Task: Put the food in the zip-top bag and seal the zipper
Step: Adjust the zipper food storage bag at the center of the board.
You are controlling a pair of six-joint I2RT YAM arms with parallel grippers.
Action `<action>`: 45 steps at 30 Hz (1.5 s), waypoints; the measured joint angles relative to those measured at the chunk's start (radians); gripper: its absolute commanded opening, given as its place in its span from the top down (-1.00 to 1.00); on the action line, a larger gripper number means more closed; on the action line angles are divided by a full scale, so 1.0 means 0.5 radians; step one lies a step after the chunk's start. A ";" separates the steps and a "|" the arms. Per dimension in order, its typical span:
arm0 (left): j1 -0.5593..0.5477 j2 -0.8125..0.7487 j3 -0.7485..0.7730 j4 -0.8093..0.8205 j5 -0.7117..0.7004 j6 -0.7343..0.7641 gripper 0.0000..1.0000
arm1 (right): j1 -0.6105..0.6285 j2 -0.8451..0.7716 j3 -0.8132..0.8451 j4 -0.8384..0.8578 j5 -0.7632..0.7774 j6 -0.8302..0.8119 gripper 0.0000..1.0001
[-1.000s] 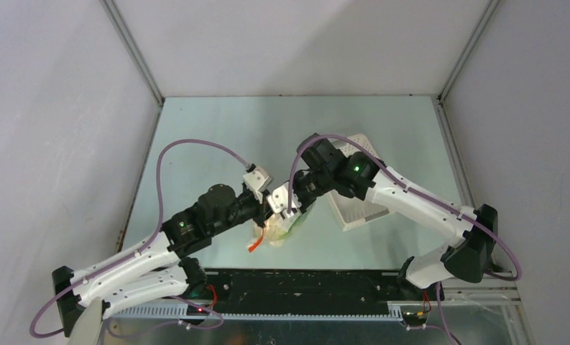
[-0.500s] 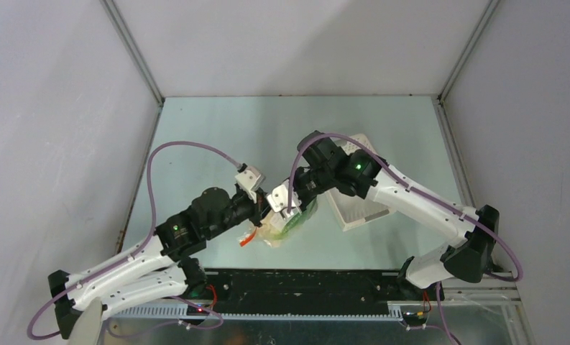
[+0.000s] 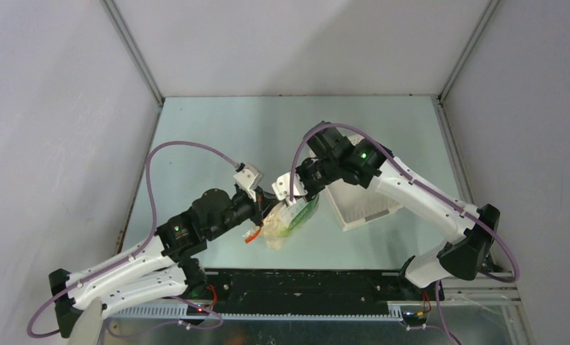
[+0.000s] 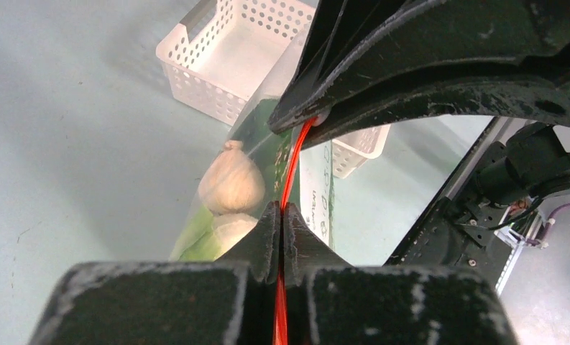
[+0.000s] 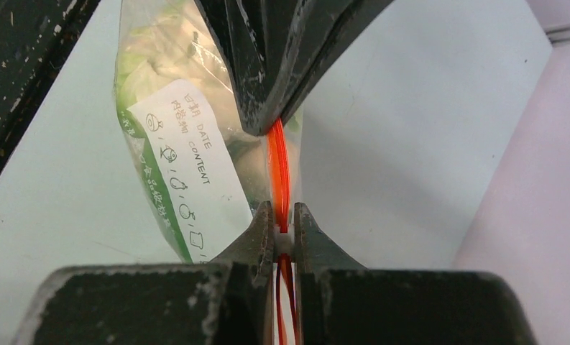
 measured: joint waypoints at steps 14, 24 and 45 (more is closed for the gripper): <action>-0.011 0.029 -0.037 -0.011 -0.060 -0.050 1.00 | -0.117 -0.024 -0.021 -0.080 0.144 0.063 1.00; -0.029 0.066 -0.039 0.328 -0.599 0.134 1.00 | -0.093 -0.235 -0.224 0.361 -0.015 0.759 1.00; 0.014 -0.086 0.084 0.295 -0.439 0.253 -0.99 | 0.024 -0.526 -0.730 1.073 1.213 3.471 1.00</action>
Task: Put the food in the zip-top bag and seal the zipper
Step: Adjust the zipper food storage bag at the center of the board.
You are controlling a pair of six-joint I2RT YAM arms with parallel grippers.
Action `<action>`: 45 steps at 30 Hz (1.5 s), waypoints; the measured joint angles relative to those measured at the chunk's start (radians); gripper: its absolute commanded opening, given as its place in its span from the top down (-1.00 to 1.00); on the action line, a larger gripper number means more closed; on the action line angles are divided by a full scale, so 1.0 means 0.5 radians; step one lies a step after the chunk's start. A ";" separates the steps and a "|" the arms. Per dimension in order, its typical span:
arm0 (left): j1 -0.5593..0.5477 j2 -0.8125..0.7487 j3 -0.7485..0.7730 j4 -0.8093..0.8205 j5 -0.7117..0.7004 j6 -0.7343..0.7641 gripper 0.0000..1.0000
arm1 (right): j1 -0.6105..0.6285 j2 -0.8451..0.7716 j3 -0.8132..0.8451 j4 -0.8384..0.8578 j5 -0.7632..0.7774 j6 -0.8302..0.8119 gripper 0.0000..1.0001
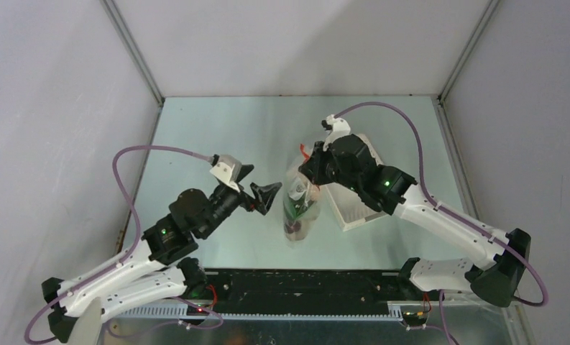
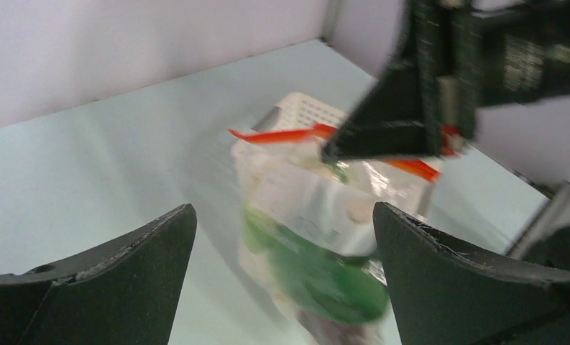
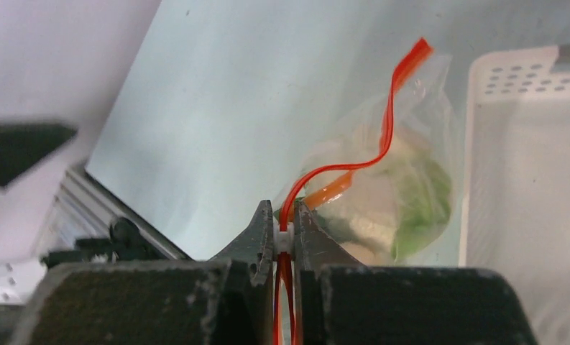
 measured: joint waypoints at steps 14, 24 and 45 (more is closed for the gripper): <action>-0.282 0.388 -0.010 0.025 0.255 0.095 -0.99 | -0.020 0.092 0.009 -0.054 0.294 0.754 1.00; -0.367 0.484 -0.320 0.406 -0.026 0.204 -0.99 | -0.034 0.169 0.087 -0.112 0.222 0.925 1.00; -0.368 0.594 -0.380 0.642 -0.414 0.216 0.99 | 0.094 0.173 0.087 -0.021 0.239 0.979 -0.38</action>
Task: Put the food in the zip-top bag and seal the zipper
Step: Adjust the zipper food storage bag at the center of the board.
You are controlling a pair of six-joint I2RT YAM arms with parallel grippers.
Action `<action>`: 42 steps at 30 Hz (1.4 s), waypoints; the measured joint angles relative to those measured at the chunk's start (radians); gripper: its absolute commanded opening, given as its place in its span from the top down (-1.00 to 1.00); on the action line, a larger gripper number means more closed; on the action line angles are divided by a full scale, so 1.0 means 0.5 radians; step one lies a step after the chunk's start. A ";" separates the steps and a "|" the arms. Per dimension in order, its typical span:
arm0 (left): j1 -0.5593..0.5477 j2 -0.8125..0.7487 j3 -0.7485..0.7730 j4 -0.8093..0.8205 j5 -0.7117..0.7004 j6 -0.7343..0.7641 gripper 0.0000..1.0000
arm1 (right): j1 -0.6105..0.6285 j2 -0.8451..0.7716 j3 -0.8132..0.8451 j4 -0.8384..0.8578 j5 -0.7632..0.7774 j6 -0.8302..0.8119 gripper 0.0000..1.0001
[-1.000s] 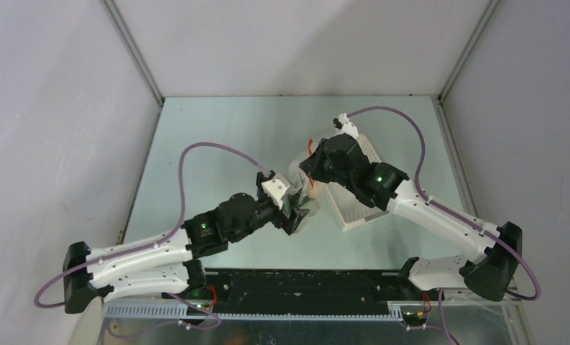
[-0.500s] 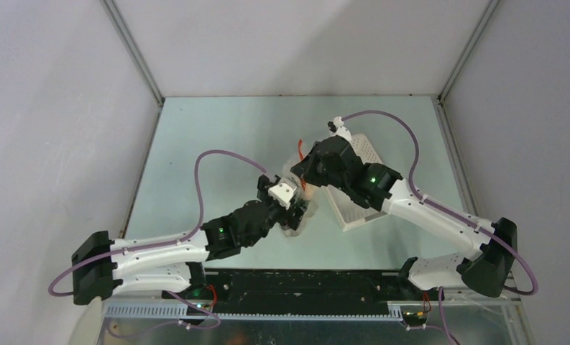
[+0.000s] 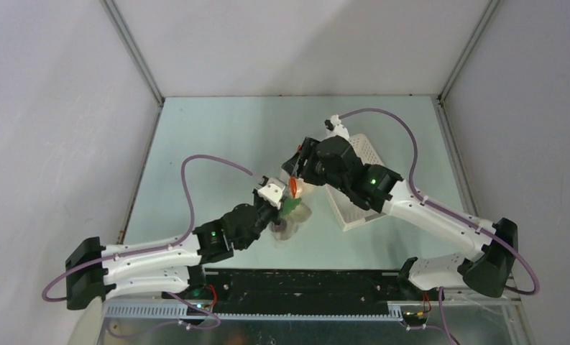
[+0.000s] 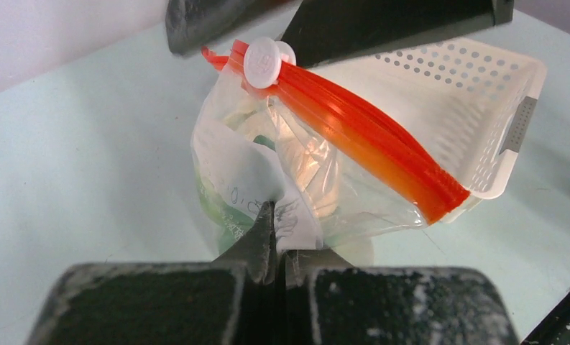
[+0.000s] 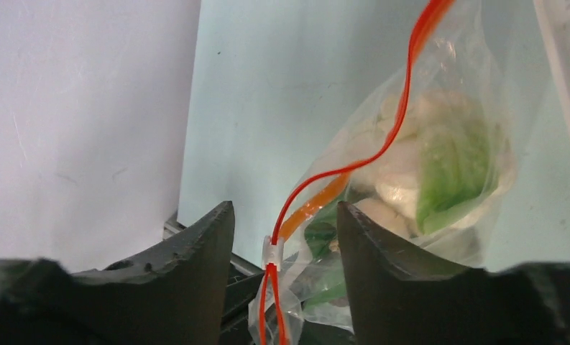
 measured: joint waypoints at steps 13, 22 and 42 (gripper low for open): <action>0.031 -0.564 -0.206 -0.246 0.384 0.059 0.99 | -0.375 -0.464 -0.033 0.250 -0.752 -1.795 -0.96; 0.116 -0.979 -0.311 -0.481 0.822 0.072 1.00 | -0.631 -0.504 -0.043 -0.429 -1.962 -3.458 -0.80; 0.130 -0.765 -0.230 -0.515 1.105 0.120 1.00 | -0.322 0.043 -0.041 -0.455 -2.091 -3.682 0.05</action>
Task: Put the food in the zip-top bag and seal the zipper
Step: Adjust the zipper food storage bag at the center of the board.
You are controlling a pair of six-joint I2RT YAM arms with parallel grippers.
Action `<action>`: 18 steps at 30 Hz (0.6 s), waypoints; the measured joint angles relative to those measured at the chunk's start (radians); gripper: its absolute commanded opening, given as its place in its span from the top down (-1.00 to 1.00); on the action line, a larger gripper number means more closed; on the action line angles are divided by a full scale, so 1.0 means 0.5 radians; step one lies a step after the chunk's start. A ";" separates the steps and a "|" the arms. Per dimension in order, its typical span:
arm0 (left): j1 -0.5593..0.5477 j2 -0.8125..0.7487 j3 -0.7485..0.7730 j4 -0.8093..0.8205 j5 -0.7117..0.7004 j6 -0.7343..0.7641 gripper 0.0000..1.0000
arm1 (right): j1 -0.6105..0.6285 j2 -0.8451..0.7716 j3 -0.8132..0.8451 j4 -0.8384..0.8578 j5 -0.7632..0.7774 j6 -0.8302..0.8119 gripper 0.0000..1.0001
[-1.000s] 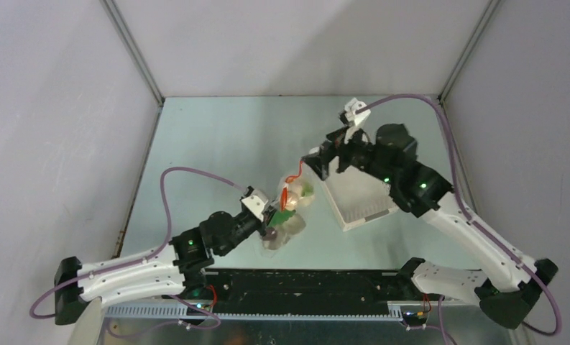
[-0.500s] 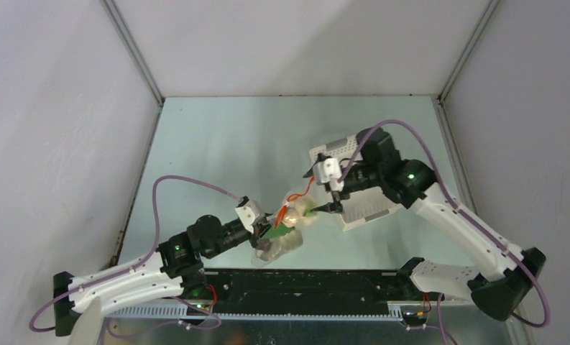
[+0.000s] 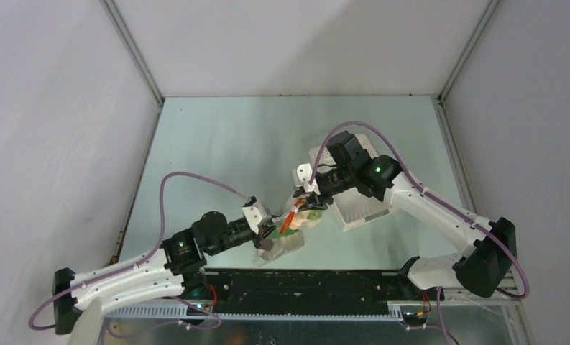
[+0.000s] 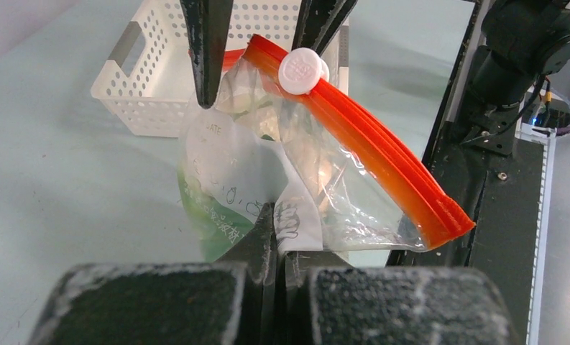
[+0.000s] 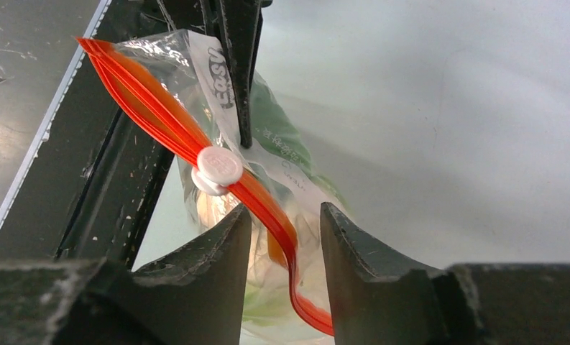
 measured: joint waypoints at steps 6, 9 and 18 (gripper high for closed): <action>0.000 -0.031 0.001 -0.040 0.047 0.027 1.00 | -0.085 0.000 0.004 -0.082 -0.052 -0.040 0.15; 0.000 -0.034 0.000 -0.048 0.059 0.042 1.00 | -0.122 0.000 0.005 -0.113 -0.093 -0.072 0.50; 0.004 -0.042 0.001 -0.062 0.052 0.053 -0.54 | -0.124 0.000 0.005 -0.151 -0.130 -0.071 1.00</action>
